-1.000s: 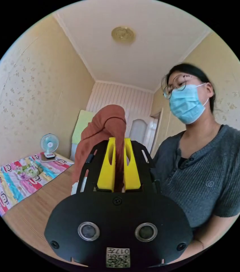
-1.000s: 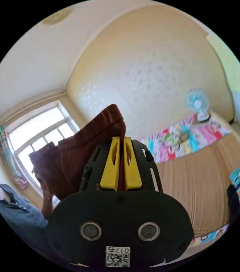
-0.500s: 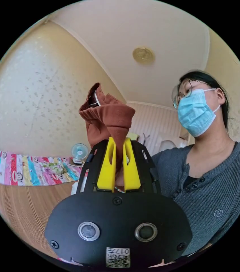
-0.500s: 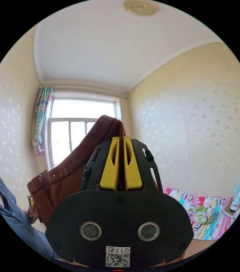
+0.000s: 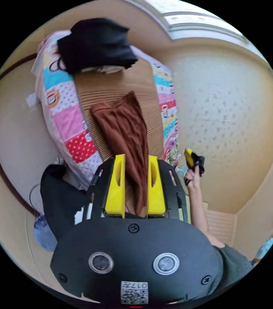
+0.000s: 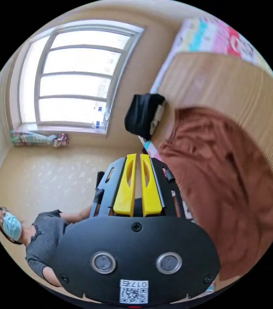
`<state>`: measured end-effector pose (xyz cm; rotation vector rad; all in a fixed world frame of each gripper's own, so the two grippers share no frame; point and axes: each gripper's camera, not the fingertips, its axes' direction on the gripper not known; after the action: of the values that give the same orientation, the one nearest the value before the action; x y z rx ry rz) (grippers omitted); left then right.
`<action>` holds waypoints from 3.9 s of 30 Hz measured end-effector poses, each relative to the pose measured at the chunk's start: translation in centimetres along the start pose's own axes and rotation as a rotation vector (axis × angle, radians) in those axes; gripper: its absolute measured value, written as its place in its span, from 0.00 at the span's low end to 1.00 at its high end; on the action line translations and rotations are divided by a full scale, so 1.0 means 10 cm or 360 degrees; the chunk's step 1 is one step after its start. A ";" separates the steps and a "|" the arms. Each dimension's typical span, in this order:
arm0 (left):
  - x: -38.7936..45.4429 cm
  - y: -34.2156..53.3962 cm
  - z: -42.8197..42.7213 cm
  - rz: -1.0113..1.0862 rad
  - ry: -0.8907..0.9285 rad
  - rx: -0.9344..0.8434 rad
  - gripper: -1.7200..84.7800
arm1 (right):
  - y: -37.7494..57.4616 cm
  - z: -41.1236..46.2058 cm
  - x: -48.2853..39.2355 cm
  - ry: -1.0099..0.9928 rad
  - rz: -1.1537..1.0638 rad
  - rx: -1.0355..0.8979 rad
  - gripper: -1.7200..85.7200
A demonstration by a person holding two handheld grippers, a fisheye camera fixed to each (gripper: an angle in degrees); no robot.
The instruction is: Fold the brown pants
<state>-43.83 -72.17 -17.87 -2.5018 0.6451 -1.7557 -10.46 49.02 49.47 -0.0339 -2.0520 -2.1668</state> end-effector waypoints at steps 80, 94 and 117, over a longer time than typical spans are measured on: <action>2.24 -2.42 -1.19 0.0122 -0.1038 -0.0709 0.08 | 7.32 -2.98 -1.10 -0.1075 0.1173 0.2087 0.03; 1.55 -2.26 -2.44 -0.0163 -0.0876 -0.0590 0.03 | 7.43 -3.22 -1.05 -0.0855 0.1650 0.1727 0.02; 1.96 -1.34 -1.69 -0.0031 -0.0860 -0.1099 0.09 | 4.77 -3.48 -0.71 0.1455 0.1267 -0.0125 0.03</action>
<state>-49.28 -62.86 9.24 -3.2001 1.3316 -0.8404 5.89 12.88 93.77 0.0969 -1.1414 -1.3632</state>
